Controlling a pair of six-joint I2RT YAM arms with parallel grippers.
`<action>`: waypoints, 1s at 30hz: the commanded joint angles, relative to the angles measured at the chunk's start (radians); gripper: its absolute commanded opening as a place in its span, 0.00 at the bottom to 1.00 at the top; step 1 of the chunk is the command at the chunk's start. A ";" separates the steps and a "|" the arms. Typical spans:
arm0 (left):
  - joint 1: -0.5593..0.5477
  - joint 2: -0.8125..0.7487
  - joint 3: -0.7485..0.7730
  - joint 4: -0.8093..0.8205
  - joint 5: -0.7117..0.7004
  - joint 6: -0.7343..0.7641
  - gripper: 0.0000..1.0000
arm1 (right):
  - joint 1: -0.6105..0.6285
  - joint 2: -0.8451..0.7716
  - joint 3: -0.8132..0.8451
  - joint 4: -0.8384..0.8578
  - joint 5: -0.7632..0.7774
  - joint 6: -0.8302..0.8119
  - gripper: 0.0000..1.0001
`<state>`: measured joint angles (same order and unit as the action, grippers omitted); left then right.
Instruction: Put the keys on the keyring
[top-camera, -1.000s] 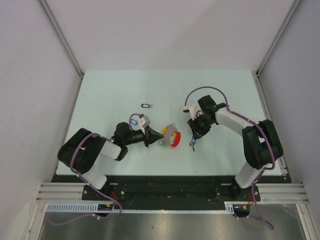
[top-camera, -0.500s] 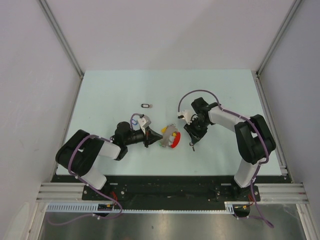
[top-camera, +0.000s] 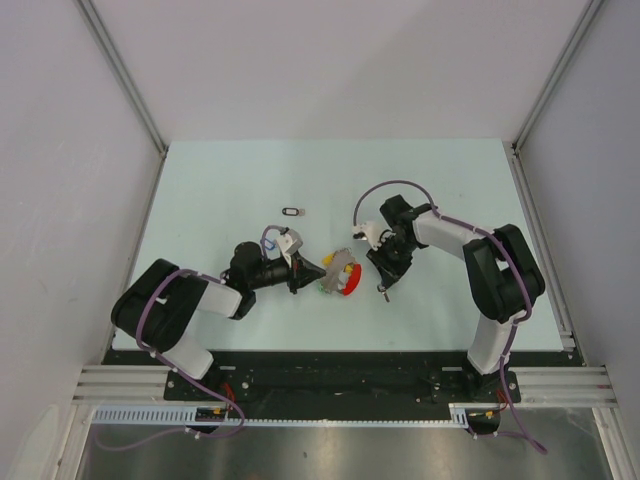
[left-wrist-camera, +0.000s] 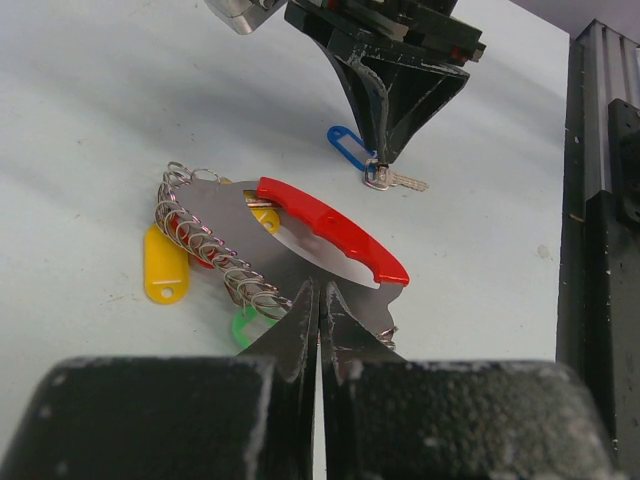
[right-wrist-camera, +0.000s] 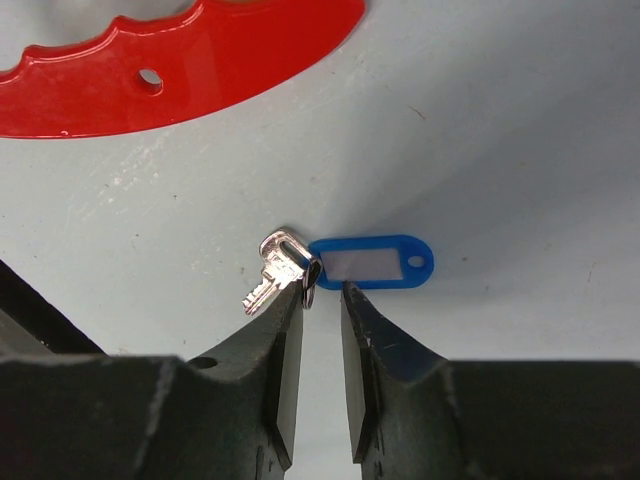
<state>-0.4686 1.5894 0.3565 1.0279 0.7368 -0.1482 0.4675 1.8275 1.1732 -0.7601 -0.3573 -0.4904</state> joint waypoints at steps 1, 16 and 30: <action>0.004 -0.002 0.035 0.011 0.013 0.021 0.00 | 0.005 0.010 0.043 -0.022 -0.022 -0.013 0.25; 0.005 -0.005 0.042 -0.009 0.015 0.022 0.00 | 0.033 0.024 0.082 -0.038 0.015 0.013 0.23; 0.004 -0.011 0.045 -0.023 0.018 0.025 0.00 | 0.036 0.021 0.082 -0.050 0.035 0.019 0.08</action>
<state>-0.4686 1.5898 0.3691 0.9829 0.7376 -0.1455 0.5003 1.8664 1.2224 -0.7937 -0.3370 -0.4793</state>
